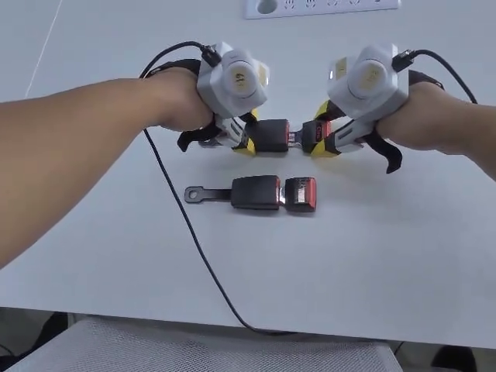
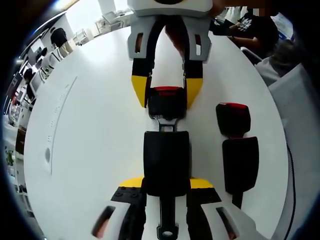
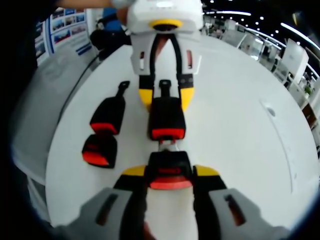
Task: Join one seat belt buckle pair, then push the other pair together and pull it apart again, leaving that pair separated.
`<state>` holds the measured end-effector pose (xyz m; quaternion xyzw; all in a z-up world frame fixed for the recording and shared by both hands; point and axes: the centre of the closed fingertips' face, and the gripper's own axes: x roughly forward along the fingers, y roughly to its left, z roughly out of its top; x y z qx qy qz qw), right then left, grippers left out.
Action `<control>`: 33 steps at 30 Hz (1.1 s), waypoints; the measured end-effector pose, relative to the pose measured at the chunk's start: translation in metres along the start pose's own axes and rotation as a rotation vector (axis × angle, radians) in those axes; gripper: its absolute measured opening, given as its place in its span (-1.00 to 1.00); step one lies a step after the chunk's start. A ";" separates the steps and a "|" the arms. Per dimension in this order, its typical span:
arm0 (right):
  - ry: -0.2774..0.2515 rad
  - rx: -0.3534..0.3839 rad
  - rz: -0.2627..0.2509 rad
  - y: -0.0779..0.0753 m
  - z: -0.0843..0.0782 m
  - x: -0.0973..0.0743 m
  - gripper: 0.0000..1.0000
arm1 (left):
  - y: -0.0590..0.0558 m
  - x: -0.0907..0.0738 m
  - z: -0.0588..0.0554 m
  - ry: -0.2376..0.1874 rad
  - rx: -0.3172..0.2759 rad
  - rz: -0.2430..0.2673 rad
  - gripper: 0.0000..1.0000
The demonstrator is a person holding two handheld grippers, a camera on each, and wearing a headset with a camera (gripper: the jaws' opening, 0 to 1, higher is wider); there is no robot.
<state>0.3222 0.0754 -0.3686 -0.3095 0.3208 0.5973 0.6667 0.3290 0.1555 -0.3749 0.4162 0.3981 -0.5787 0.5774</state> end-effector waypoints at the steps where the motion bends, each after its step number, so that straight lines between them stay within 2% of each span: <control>1: 0.002 -0.002 -0.002 0.001 0.000 0.000 -0.31 | 0.000 0.000 0.000 -0.001 -0.001 0.001 -0.39; 7: -0.014 0.008 -0.007 0.001 -0.001 -0.004 -0.29 | 0.001 -0.001 0.000 -0.013 -0.010 -0.003 -0.39; 12: -0.009 0.013 -0.017 0.001 -0.011 -0.013 -0.29 | 0.002 -0.001 0.001 -0.005 -0.003 -0.008 -0.38; 23: 0.014 0.053 -0.047 -0.002 -0.048 -0.042 -0.28 | 0.002 -0.002 0.002 0.007 0.005 -0.008 -0.37; 33: 0.077 0.054 -0.063 -0.002 -0.087 -0.067 -0.27 | 0.001 -0.001 0.003 0.021 0.017 -0.010 -0.36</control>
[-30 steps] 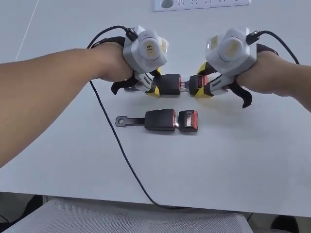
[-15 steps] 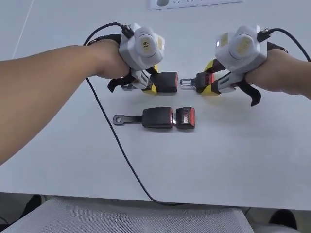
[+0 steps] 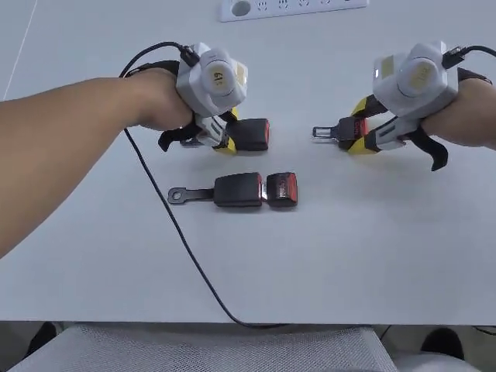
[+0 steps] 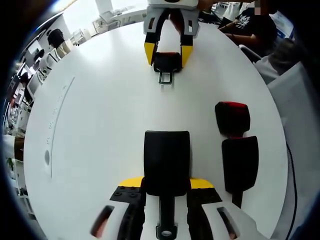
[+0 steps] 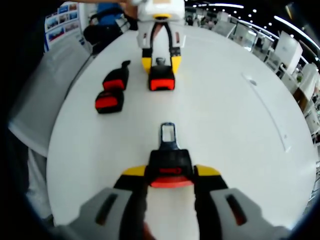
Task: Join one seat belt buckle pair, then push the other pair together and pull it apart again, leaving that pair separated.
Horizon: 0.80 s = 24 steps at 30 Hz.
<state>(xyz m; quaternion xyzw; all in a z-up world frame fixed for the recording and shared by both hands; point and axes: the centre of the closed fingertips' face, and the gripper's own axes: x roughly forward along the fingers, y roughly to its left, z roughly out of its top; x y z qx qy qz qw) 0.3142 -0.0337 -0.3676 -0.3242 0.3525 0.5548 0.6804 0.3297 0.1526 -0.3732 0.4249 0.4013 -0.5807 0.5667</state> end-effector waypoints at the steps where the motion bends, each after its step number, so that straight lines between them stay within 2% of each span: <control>1: 0.003 0.003 -0.004 0.000 -0.003 -0.002 -0.27 | 0.000 0.000 0.000 0.000 -0.003 0.001 -0.36; 15: 0.073 0.021 -0.009 0.002 -0.042 -0.023 -0.26 | -0.003 0.001 0.000 0.002 -0.016 0.008 -0.36; 24: 0.084 0.025 -0.002 0.003 -0.048 -0.025 -0.25 | -0.004 0.001 0.000 0.006 -0.011 0.014 -0.36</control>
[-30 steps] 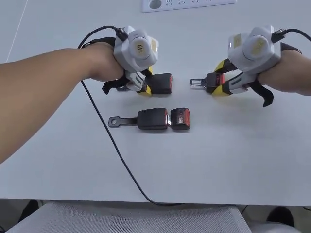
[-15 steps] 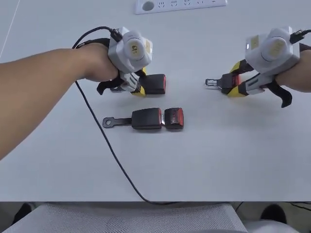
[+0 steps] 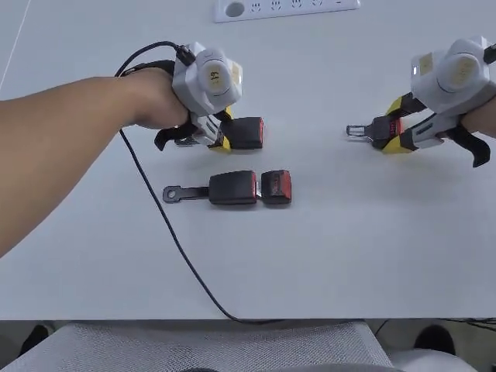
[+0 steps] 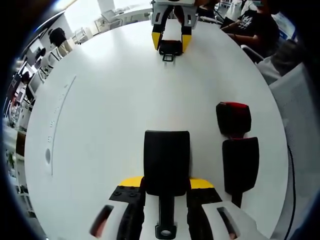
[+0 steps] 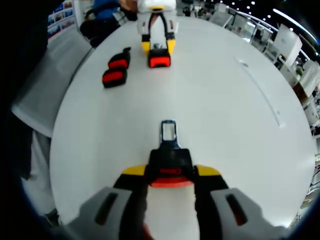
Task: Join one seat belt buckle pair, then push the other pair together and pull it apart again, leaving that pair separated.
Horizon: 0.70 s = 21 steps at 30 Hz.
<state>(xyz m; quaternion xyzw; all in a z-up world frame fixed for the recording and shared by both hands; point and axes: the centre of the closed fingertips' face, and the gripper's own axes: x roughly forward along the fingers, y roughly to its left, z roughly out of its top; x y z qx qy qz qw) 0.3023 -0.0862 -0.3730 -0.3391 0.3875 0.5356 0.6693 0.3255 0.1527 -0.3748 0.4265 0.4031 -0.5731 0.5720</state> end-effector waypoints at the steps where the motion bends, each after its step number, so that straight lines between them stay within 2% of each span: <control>1: 0.002 0.001 -0.001 0.000 0.000 0.000 -0.25 | 0.000 0.000 0.000 0.001 0.002 0.001 -0.36; 7: 0.018 0.000 -0.030 -0.005 0.000 0.000 -0.13 | 0.000 0.000 0.001 0.003 0.031 0.017 -0.34; 10: 0.025 0.005 -0.047 -0.007 0.000 0.000 -0.05 | 0.001 -0.001 0.001 -0.028 0.038 0.044 -0.32; 11: 0.024 0.004 -0.044 -0.005 0.001 -0.001 -0.05 | 0.000 -0.003 0.000 -0.050 0.019 0.046 -0.31; 12: 0.018 0.006 -0.040 -0.003 0.003 -0.002 -0.06 | 0.001 -0.004 -0.002 -0.054 0.001 0.051 -0.28; 14: 0.009 0.011 -0.047 -0.001 0.008 -0.006 -0.06 | 0.003 -0.011 -0.007 -0.056 -0.005 0.078 -0.24; 17: -0.018 0.012 -0.059 0.004 0.019 -0.015 -0.05 | 0.000 -0.027 -0.011 -0.077 -0.043 0.104 -0.20; 20: -0.045 0.017 -0.108 0.009 0.033 -0.030 -0.05 | -0.002 -0.040 -0.014 -0.093 -0.065 0.140 -0.11; 21: -0.055 0.025 -0.116 0.011 0.036 -0.033 -0.04 | -0.006 -0.047 -0.014 -0.111 -0.081 0.157 -0.09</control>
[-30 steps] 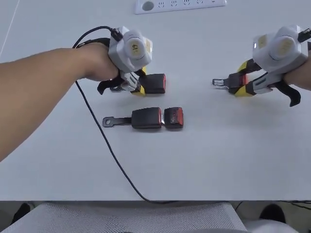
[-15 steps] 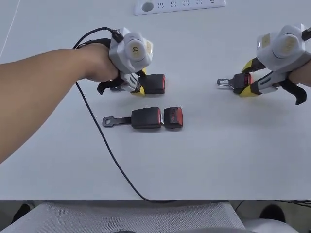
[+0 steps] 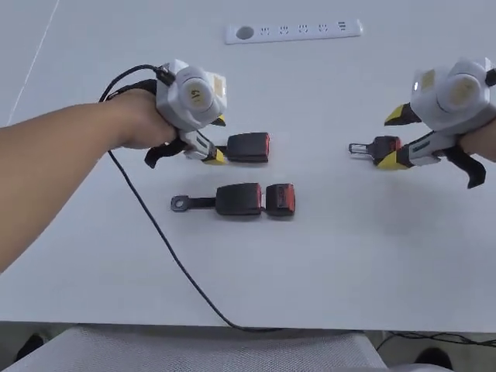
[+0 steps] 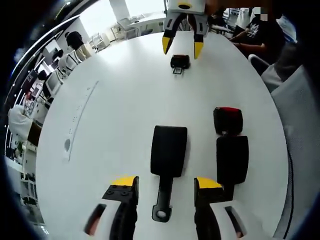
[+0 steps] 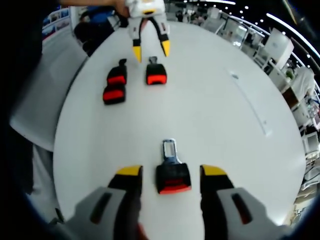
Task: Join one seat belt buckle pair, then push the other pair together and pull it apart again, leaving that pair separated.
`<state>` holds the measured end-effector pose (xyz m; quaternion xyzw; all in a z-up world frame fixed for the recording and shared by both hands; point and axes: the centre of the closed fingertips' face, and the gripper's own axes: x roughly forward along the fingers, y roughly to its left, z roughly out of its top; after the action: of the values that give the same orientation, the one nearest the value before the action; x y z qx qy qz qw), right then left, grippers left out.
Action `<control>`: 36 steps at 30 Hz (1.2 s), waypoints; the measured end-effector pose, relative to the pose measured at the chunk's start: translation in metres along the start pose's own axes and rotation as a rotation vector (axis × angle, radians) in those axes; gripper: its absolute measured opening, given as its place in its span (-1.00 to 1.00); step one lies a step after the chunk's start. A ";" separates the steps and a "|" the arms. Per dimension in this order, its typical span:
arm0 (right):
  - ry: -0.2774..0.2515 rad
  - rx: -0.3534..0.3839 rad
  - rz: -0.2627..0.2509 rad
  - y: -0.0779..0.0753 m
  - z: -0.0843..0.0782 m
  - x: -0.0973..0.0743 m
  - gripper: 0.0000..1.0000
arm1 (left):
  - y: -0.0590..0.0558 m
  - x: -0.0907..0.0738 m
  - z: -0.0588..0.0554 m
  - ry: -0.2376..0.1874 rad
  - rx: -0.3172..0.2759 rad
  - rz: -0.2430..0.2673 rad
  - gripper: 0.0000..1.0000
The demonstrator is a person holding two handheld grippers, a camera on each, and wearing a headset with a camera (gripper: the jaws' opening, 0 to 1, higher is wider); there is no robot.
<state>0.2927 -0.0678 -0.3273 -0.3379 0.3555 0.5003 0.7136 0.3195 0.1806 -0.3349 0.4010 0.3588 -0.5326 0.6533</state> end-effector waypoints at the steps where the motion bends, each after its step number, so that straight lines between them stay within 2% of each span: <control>1: -0.019 0.007 -0.017 0.003 0.005 -0.005 -0.02 | -0.004 -0.005 0.003 -0.028 -0.014 0.007 -0.08; 2: -0.028 0.011 -0.024 0.006 0.008 -0.008 -0.01 | -0.010 -0.010 0.007 -0.065 -0.030 0.001 -0.08; 3: -0.036 0.017 -0.027 0.009 0.010 -0.012 0.00 | -0.019 -0.017 0.014 -0.128 -0.071 0.004 -0.05; 5: -0.055 0.037 -0.061 0.015 0.014 -0.018 0.08 | -0.024 -0.028 0.009 -0.137 -0.085 0.039 -0.04; 6: -0.057 0.037 -0.063 0.021 0.016 -0.022 0.10 | -0.031 -0.034 0.004 -0.131 -0.085 0.042 -0.01; 8: -0.076 0.060 -0.064 0.032 0.019 -0.026 0.10 | -0.035 -0.041 -0.001 -0.132 -0.094 0.067 0.05; 10: -0.092 0.080 -0.067 0.041 0.021 -0.029 0.12 | -0.040 -0.052 -0.004 -0.157 -0.127 0.107 0.21; 11: -0.100 0.079 -0.073 0.047 0.021 -0.031 0.16 | -0.041 -0.059 -0.005 -0.173 -0.146 0.146 0.33; 13: -0.101 0.089 -0.084 0.055 0.019 -0.035 0.18 | -0.051 -0.070 -0.009 -0.193 -0.174 0.148 0.38; 16: -0.117 0.125 -0.104 0.061 0.016 -0.042 0.22 | -0.064 -0.081 -0.018 -0.197 -0.190 0.168 0.42; 22: -0.154 0.202 -0.158 0.069 0.005 -0.061 0.28 | -0.075 -0.094 -0.035 -0.180 -0.231 0.224 0.65; 23: -0.168 0.236 -0.171 0.071 0.003 -0.064 0.37 | -0.077 -0.095 -0.039 -0.176 -0.254 0.230 0.67; 25: -0.182 0.290 -0.186 0.072 0.000 -0.070 0.50 | -0.080 -0.097 -0.042 -0.178 -0.279 0.242 0.79; 30: -0.198 0.330 -0.230 0.079 -0.010 -0.081 0.78 | -0.094 -0.103 -0.048 -0.185 -0.323 0.255 0.89; 32: -0.196 0.357 -0.280 0.076 -0.014 -0.085 0.99 | -0.101 -0.101 -0.051 -0.178 -0.346 0.252 0.96; 34: -0.206 0.371 -0.289 0.079 -0.016 -0.090 1.00 | -0.108 -0.102 -0.054 -0.179 -0.360 0.252 1.00; 36: -0.223 0.397 -0.294 0.081 -0.015 -0.092 1.00 | -0.110 -0.105 -0.056 -0.196 -0.376 0.267 1.00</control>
<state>0.1904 -0.1020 -0.2678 -0.1820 0.3128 0.3457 0.8657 0.1908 0.2622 -0.2798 0.2628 0.3305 -0.4019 0.8126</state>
